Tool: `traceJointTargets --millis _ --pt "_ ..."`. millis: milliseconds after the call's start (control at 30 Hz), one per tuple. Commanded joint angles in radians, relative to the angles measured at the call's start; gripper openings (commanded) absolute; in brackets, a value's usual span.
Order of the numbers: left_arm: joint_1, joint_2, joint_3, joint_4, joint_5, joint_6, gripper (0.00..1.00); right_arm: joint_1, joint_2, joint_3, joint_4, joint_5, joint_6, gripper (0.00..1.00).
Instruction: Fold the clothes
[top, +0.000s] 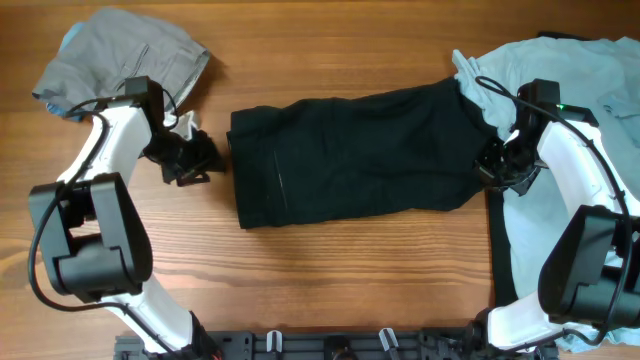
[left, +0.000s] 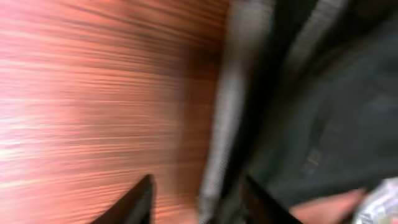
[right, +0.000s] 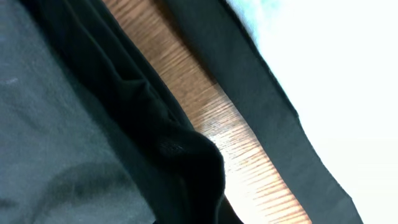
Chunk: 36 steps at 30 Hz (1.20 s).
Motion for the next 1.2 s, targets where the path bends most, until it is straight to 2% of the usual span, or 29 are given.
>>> traceJointTargets --millis 0,233,333,367,433,467,500,600,667,733,933,967,1000,1033,1067,1133,1167 --pt "-0.054 0.000 -0.019 -0.011 0.138 0.073 0.57 -0.002 0.006 0.015 -0.007 0.017 -0.007 0.04" --pt "-0.168 0.000 -0.178 0.046 0.089 0.083 0.57 -0.002 0.006 0.015 -0.007 0.016 -0.007 0.04" --pt "-0.194 0.000 -0.272 0.138 0.049 0.014 0.49 -0.002 0.006 0.015 -0.008 0.016 -0.007 0.04" --pt "-0.196 0.000 -0.291 0.166 0.049 -0.002 0.44 -0.002 0.006 0.015 -0.008 0.016 -0.007 0.04" --pt "-0.195 0.000 -0.310 0.195 0.049 -0.024 0.11 -0.002 0.006 0.015 -0.008 0.017 -0.007 0.04" --pt "-0.193 0.000 -0.310 0.195 0.048 -0.024 0.04 -0.002 0.006 0.015 -0.009 0.017 -0.010 0.04" --pt "-0.188 0.000 -0.309 0.193 0.038 -0.029 0.04 -0.002 0.006 0.015 -0.011 0.017 -0.019 0.04" --pt "-0.130 -0.002 -0.275 0.145 -0.094 -0.147 0.04 -0.002 0.006 0.015 -0.031 0.020 -0.056 0.04" --pt "-0.086 -0.004 -0.239 0.108 -0.140 -0.159 0.04 -0.002 0.006 0.015 -0.072 0.008 -0.069 0.05" --pt "-0.030 -0.011 -0.192 0.083 -0.149 -0.159 0.04 -0.002 0.006 0.015 -0.132 -0.023 -0.135 0.05" --pt "0.043 -0.040 -0.110 0.080 -0.145 -0.158 0.04 -0.002 0.006 0.015 -0.133 0.047 -0.130 0.05" --pt "0.043 -0.045 -0.109 0.080 -0.144 -0.158 0.04 -0.002 0.006 0.015 -0.128 0.047 -0.130 0.09" --pt "0.041 -0.049 -0.109 0.075 -0.141 -0.158 0.04 -0.002 0.006 0.015 -0.129 0.041 -0.132 0.21" --pt "0.033 -0.049 -0.109 0.062 -0.138 -0.158 0.04 -0.002 0.006 0.015 -0.134 0.031 -0.135 0.49" --pt "0.026 -0.049 -0.109 0.046 -0.134 -0.156 0.11 -0.002 0.006 0.015 -0.143 0.032 -0.148 0.63" --pt "0.011 -0.049 -0.109 0.018 -0.134 -0.147 0.31 -0.002 0.006 0.016 -0.150 0.033 -0.164 0.68" --pt "0.002 -0.050 -0.109 0.009 -0.134 -0.140 0.37 -0.002 0.005 0.018 -0.147 0.033 -0.179 0.68"
